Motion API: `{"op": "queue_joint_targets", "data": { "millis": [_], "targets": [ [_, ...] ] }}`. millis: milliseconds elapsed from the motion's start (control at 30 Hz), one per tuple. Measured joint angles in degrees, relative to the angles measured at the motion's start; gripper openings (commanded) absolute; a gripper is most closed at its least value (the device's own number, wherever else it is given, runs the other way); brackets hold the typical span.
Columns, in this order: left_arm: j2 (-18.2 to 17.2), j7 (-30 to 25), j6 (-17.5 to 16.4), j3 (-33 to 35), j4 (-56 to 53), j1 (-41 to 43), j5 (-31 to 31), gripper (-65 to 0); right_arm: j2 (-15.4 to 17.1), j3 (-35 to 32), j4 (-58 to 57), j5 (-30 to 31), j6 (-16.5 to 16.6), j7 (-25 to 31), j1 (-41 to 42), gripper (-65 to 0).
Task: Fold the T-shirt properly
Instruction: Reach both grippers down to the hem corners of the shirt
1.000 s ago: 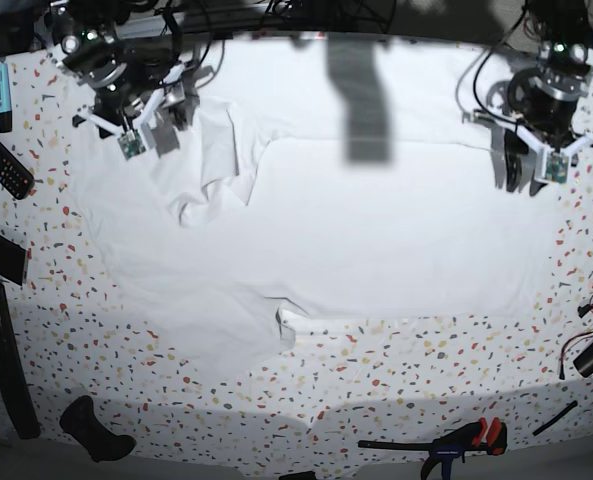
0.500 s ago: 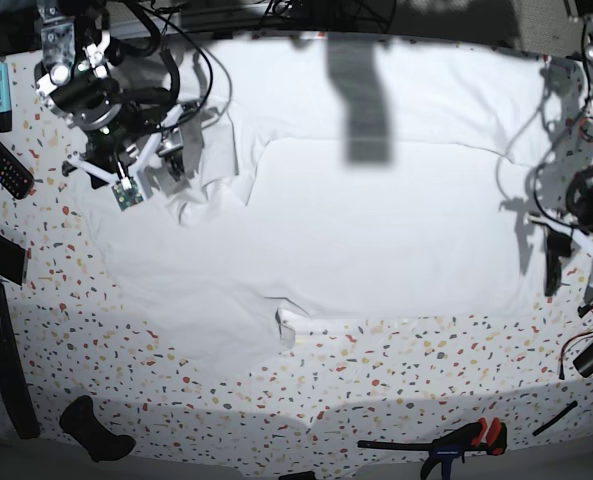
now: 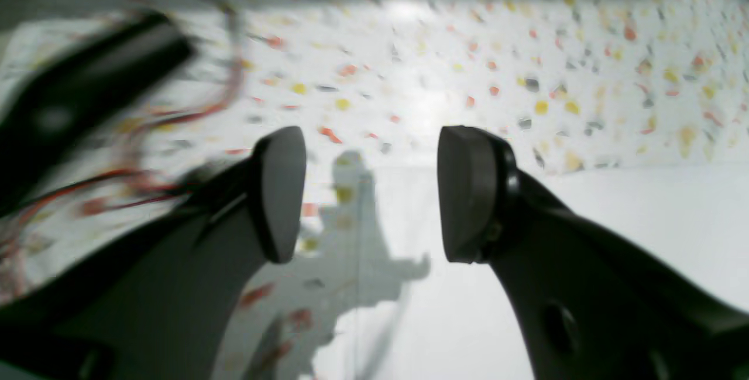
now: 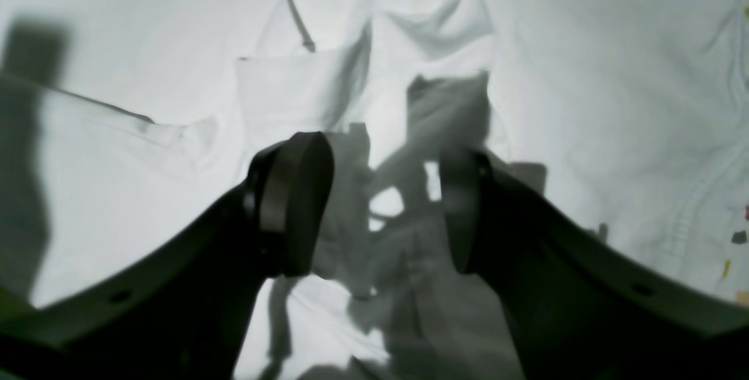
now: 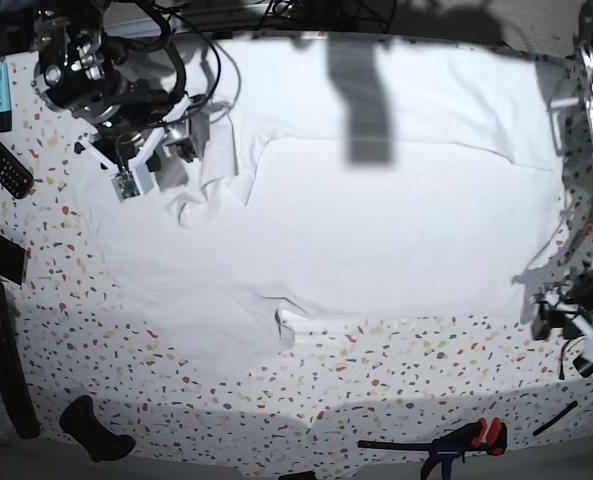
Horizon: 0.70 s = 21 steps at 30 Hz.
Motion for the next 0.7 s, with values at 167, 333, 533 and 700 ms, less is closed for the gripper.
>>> {"op": "queue_joint_targets", "data": {
  "millis": [167,333,533,700],
  "targets": [
    [0.85,1.18,-0.81,12.55,-17.22,-11.04,-0.59,-30.6,0.02,0.0,0.04,0.0,0.0,-0.48,0.0,-32.4],
    [-0.24,1.03,0.09,14.62,-34.07,-20.44,-1.88,-30.6,0.0,-0.04,0.04,0.02,0.02,-0.61,0.0,-32.4],
    [0.37,0.76,-0.15,14.58,-46.49,-22.82,-13.11,-30.6,-0.02,-0.04,0.04,0.02,0.0,-0.85,-0.02,-32.4],
    [0.52,-0.28,-3.04,14.49,-47.52,-21.57,-15.13,-30.6,-0.04,-0.04,0.04,0.0,0.02,-1.07,-0.02,-32.4]
  ]
}}
